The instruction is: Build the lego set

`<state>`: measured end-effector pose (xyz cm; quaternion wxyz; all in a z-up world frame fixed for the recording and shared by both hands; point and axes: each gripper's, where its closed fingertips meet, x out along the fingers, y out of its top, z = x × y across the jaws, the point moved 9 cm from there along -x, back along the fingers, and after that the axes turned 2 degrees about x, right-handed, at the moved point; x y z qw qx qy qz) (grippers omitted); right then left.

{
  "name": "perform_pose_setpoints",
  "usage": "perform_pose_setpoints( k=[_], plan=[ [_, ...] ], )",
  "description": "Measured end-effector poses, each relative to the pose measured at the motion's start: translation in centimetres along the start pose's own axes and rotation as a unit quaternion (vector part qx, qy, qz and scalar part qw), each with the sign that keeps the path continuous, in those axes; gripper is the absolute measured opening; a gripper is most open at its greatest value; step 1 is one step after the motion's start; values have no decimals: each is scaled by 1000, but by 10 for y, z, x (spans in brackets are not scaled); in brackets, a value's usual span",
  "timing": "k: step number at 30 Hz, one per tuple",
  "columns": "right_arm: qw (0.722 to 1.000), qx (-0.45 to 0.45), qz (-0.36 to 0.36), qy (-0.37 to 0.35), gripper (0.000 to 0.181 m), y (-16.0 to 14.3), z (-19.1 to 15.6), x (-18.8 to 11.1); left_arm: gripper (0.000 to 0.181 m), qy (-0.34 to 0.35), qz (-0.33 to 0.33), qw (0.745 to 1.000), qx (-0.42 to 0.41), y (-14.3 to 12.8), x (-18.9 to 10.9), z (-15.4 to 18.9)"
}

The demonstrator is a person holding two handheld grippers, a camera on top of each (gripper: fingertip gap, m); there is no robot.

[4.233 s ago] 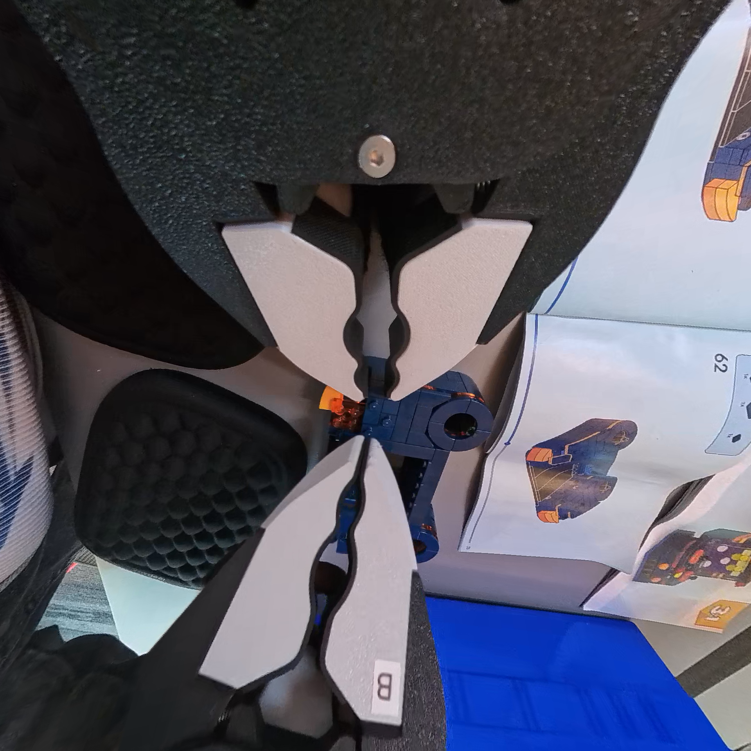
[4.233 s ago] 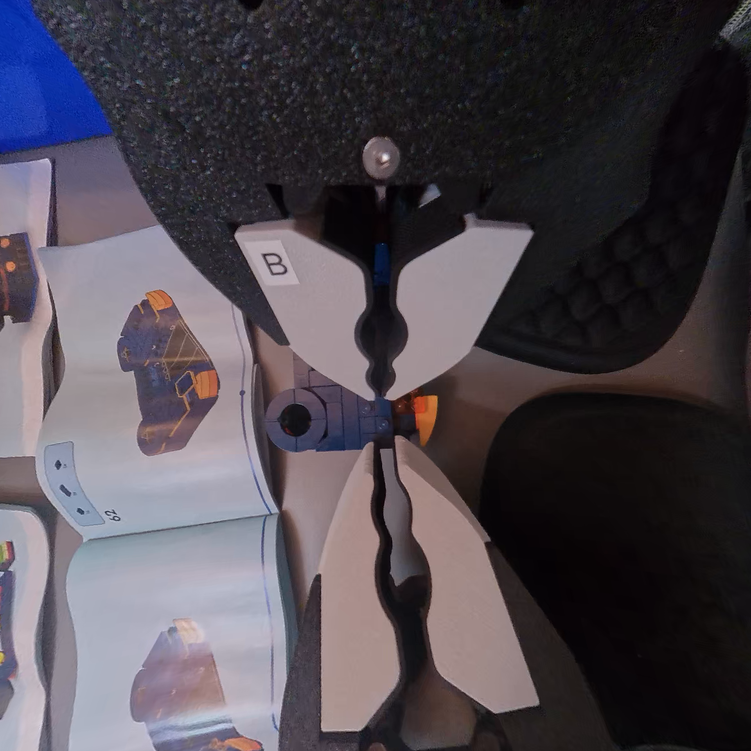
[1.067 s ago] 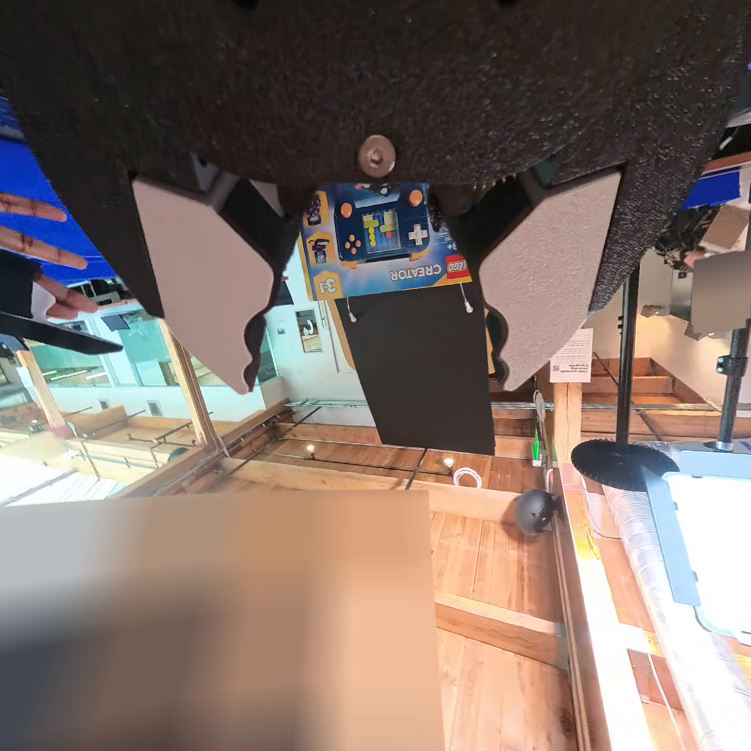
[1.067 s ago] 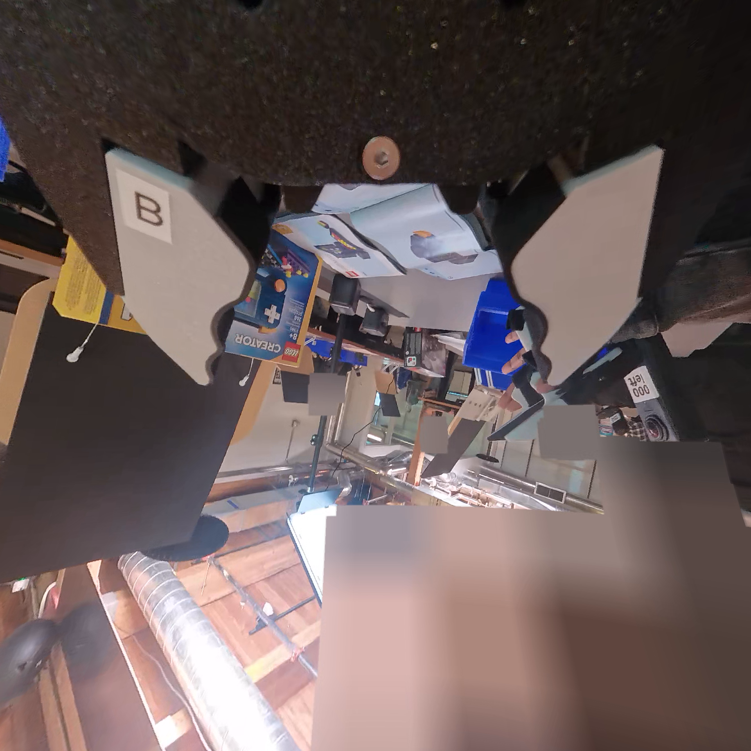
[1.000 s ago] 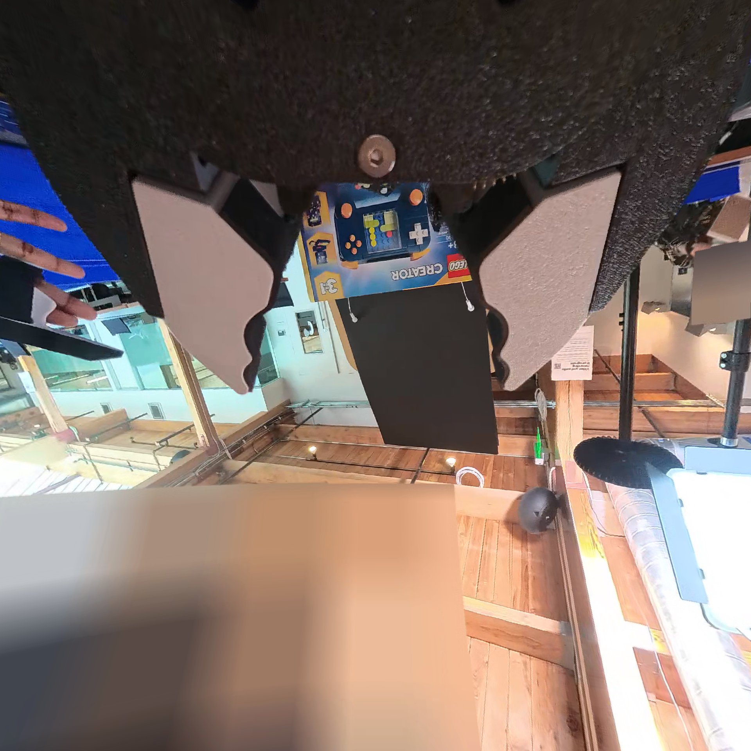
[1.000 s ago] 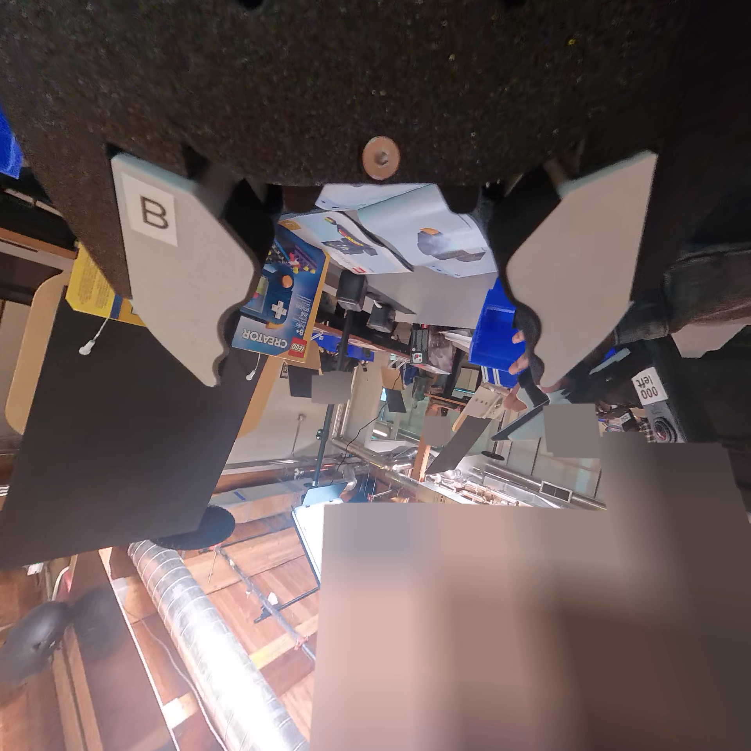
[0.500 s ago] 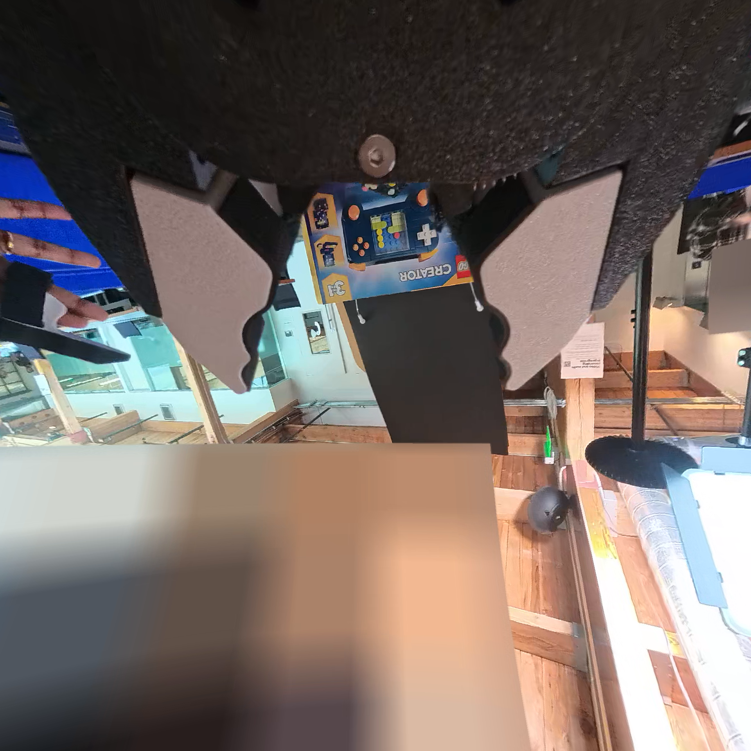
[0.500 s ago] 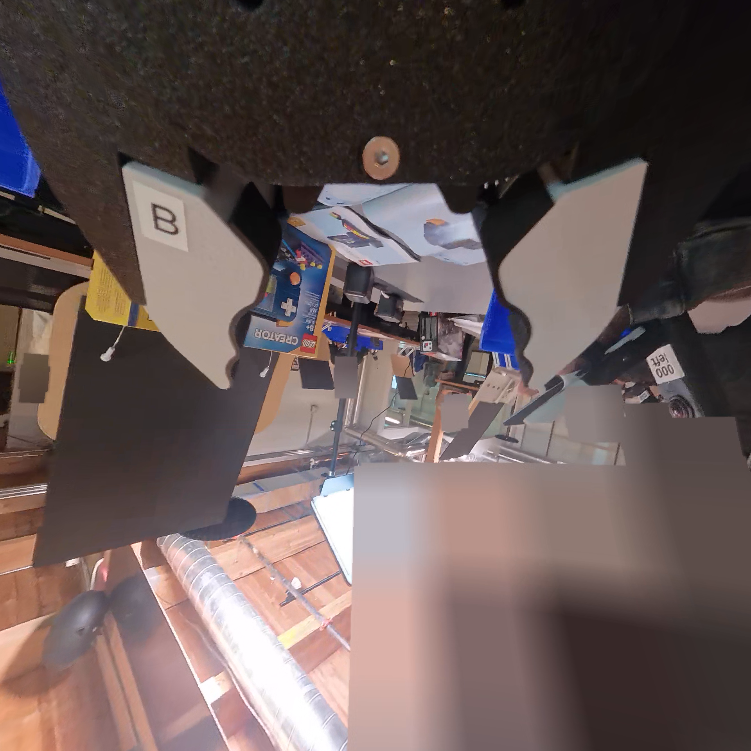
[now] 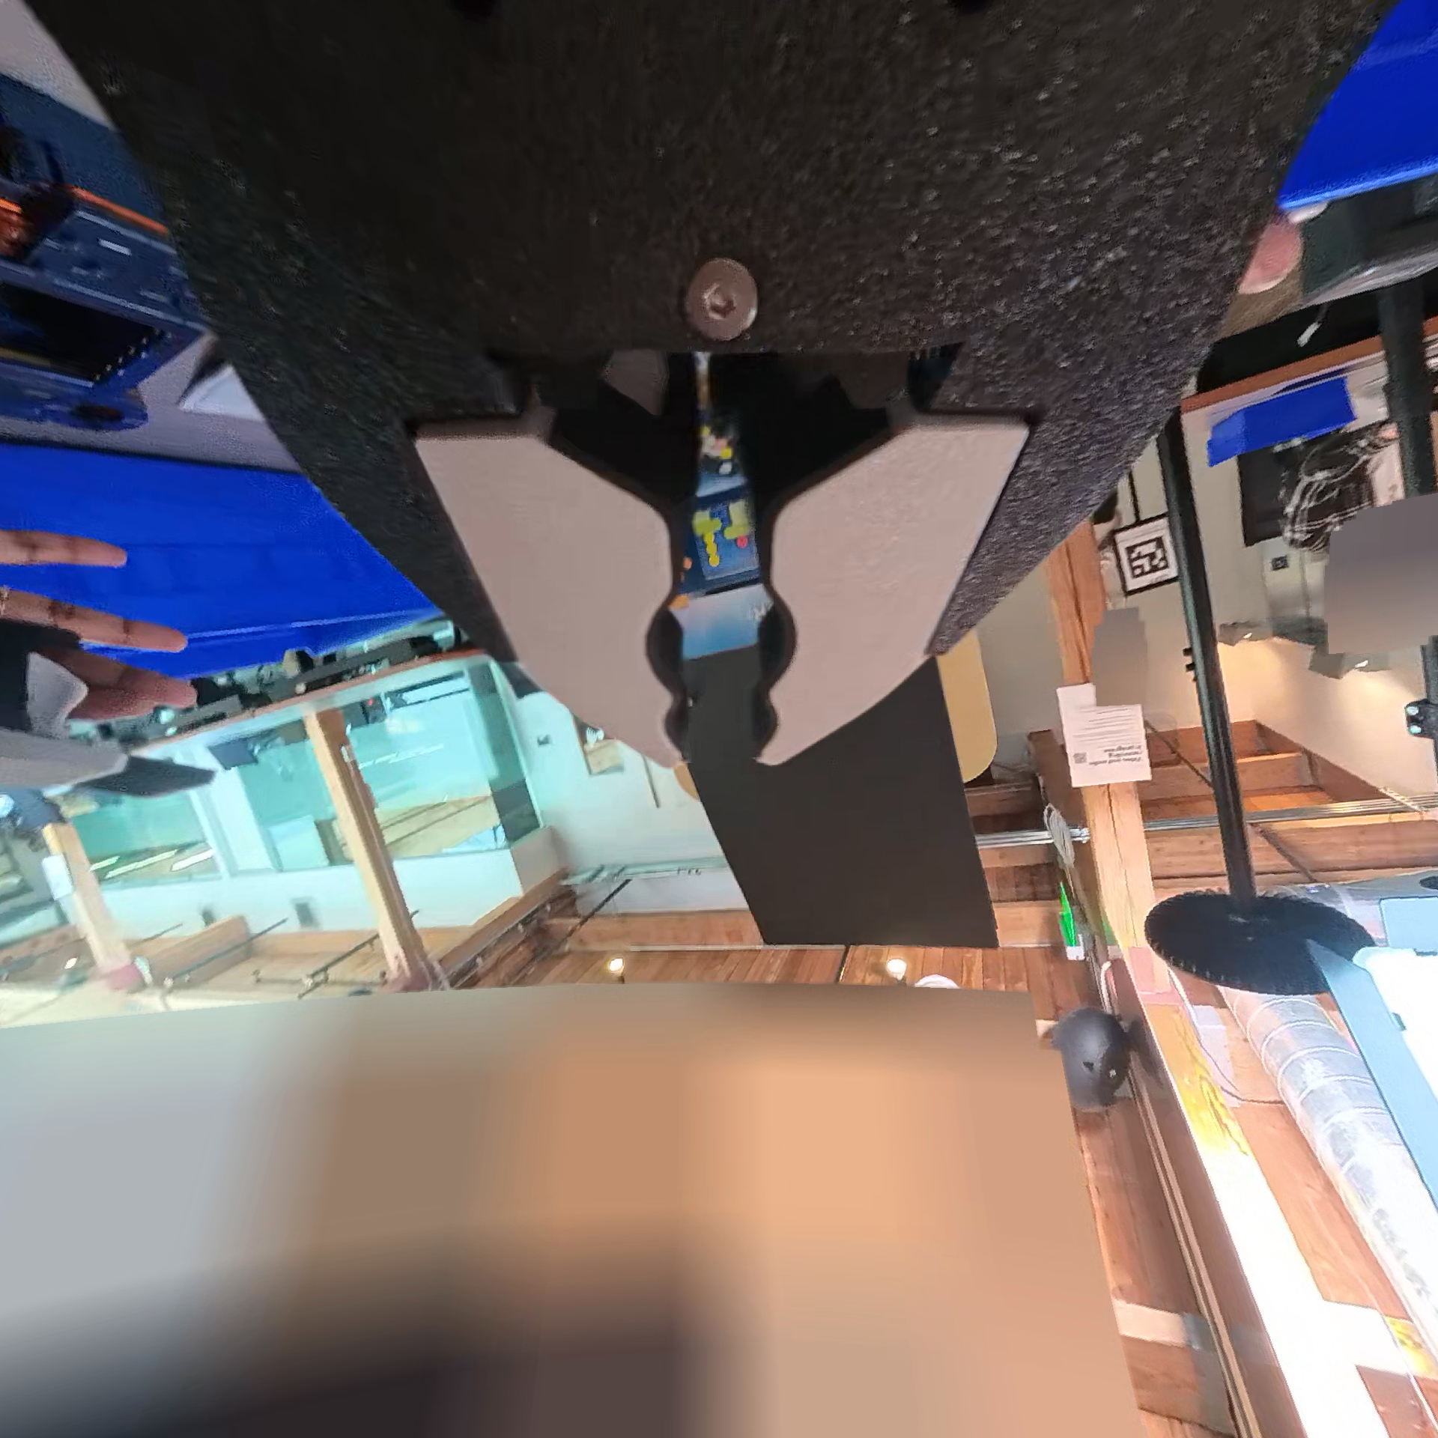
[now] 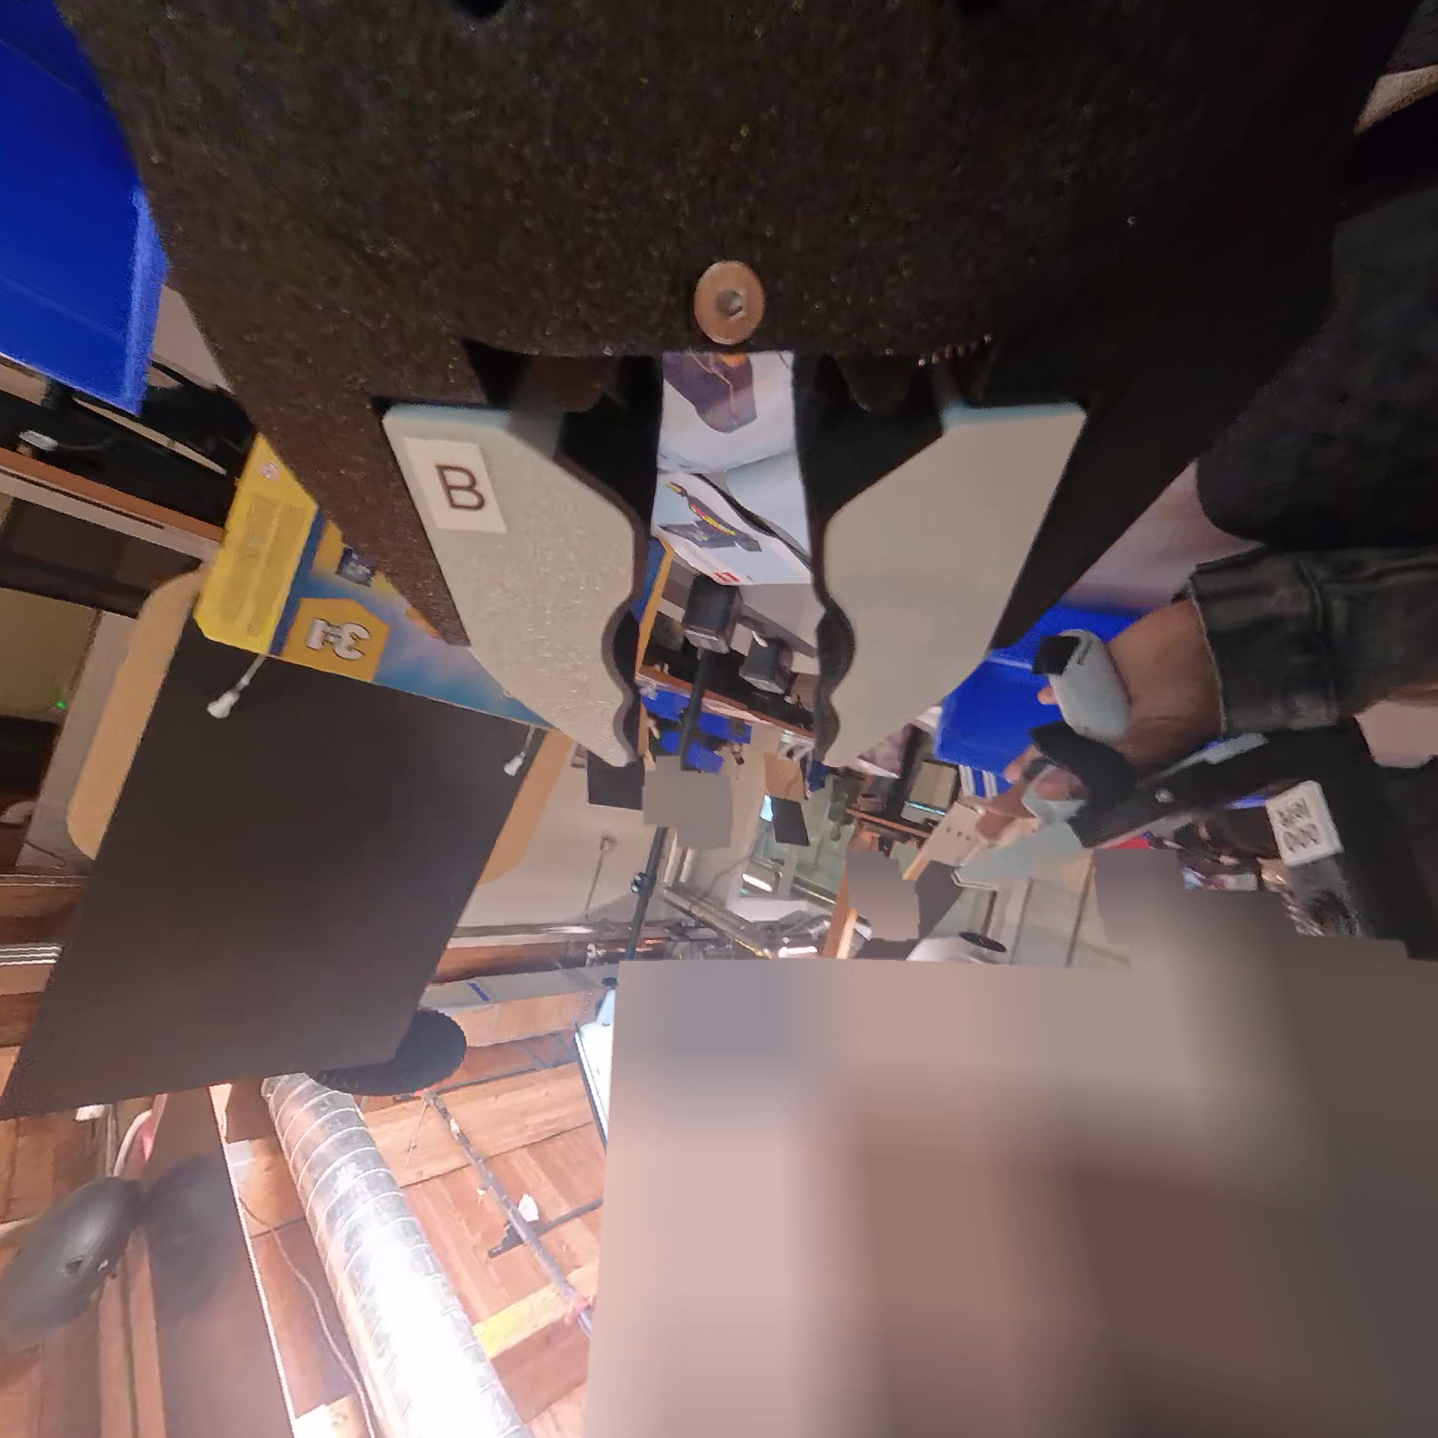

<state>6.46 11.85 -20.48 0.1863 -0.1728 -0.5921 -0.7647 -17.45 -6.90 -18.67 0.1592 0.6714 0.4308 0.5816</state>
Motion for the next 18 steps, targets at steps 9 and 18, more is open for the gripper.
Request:
perform_pose_setpoints(
  k=[9, 18],
  plan=[
    [980, -115, -150, -67, 0, -20, 7, 4, 0, 25, -79, 995, -48, -11, 1, -7],
    [979, -95, -165, -76, 5, -23, 10, 4, 1, 63, -99, 991, -65, -15, -3, -14]
  ],
)
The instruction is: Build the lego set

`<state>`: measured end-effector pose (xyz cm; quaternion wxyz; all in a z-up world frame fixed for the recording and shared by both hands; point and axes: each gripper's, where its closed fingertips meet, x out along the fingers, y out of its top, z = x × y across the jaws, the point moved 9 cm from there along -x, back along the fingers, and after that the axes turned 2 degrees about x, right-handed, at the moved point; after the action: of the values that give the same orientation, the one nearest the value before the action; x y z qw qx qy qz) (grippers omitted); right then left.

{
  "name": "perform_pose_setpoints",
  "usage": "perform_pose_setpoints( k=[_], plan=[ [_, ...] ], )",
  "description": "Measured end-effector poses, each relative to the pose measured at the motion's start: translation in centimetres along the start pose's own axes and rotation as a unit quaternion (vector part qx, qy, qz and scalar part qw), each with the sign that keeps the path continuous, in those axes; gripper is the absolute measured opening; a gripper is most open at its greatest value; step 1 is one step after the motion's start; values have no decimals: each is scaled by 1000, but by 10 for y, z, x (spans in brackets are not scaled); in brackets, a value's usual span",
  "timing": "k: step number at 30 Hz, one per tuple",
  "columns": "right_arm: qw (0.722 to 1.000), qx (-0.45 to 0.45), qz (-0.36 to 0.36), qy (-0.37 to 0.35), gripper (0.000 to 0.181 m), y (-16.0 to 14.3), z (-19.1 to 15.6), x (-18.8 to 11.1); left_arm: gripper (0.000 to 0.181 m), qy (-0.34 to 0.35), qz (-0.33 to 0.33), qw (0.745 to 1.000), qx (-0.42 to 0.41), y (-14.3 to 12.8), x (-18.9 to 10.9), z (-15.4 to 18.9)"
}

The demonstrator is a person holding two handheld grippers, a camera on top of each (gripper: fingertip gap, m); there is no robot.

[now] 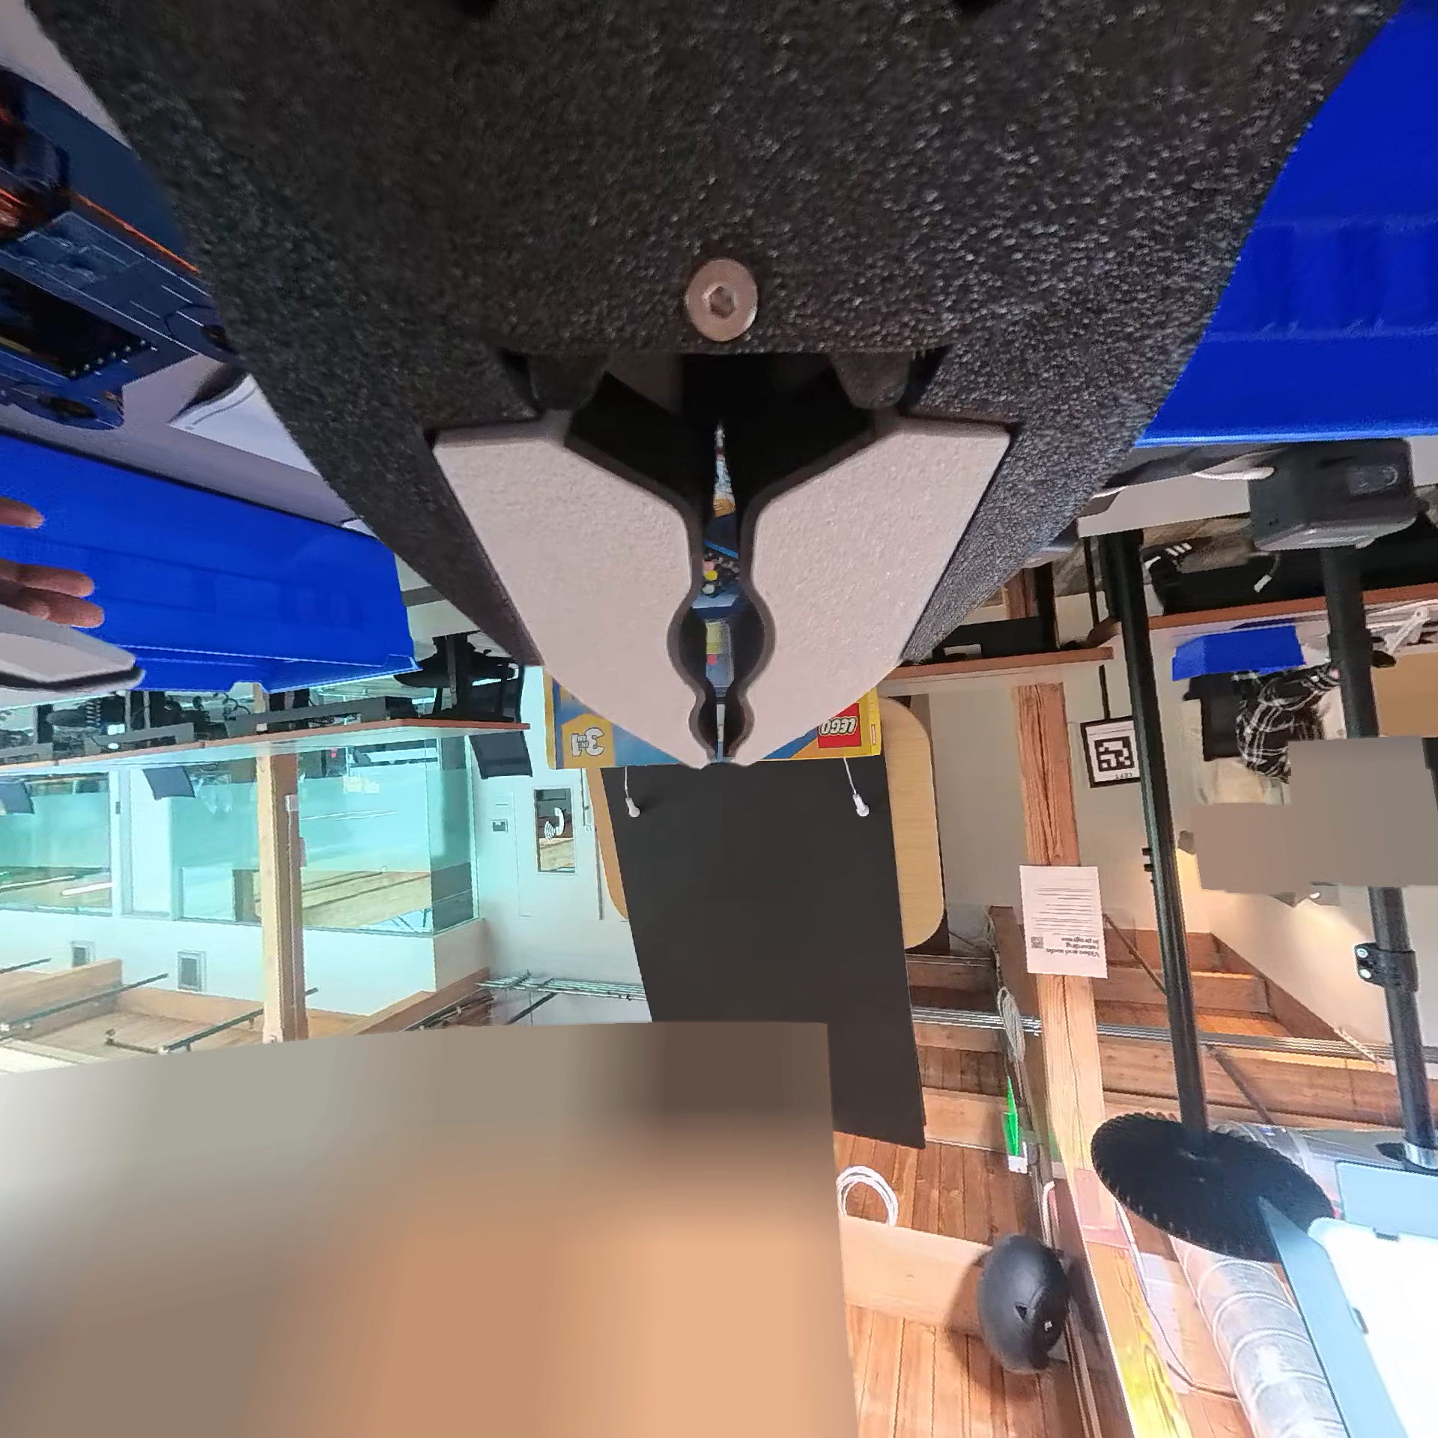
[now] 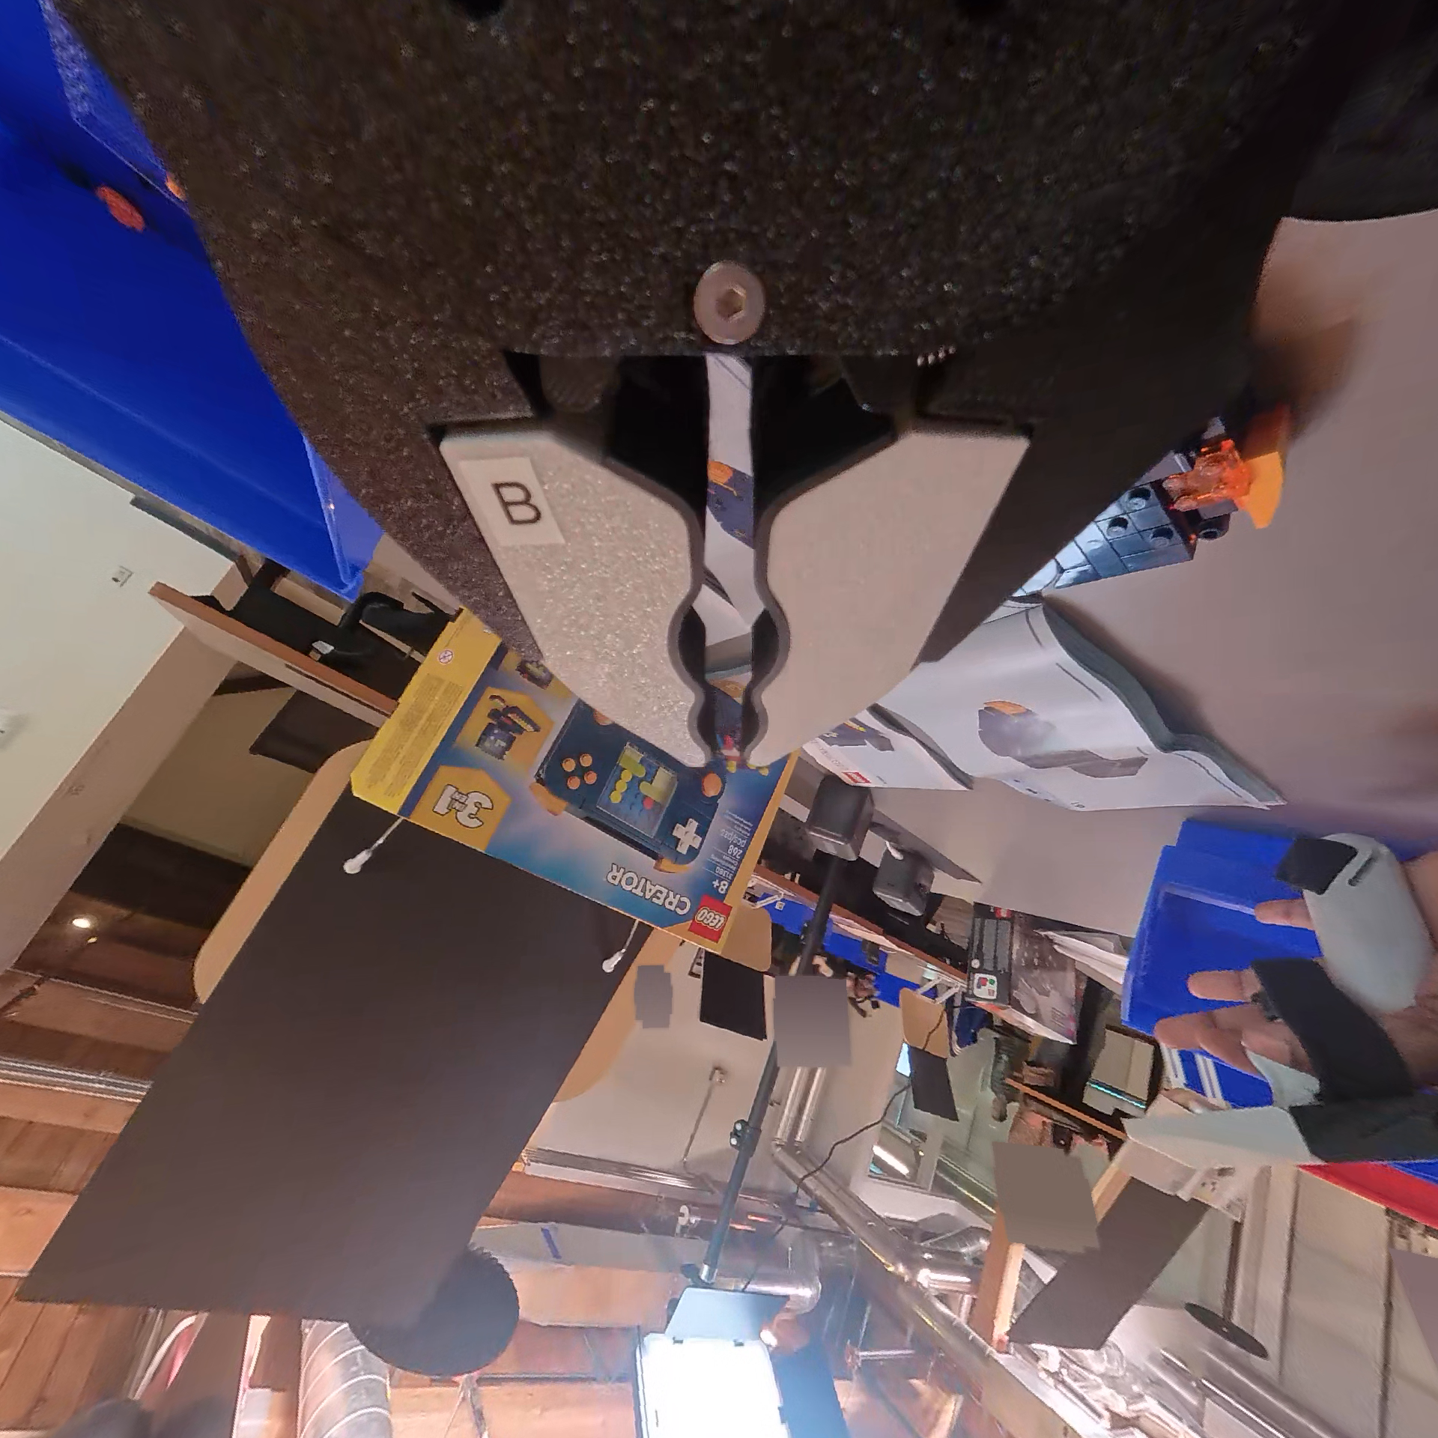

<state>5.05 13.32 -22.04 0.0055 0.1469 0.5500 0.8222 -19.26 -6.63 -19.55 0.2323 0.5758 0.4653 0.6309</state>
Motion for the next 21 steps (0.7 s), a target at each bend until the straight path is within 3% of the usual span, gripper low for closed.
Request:
perform_pose_setpoints(
  k=[10, 21],
  plan=[
    [999, 4, -19, -31, 22, -5, 5, 1, 5, 92, -11, 996, -12, -1, -8, -16],
    [996, 15, -41, -82, 45, -10, 14, 1, 5, 85, -23, 996, -4, -3, -8, -14]
  ],
)
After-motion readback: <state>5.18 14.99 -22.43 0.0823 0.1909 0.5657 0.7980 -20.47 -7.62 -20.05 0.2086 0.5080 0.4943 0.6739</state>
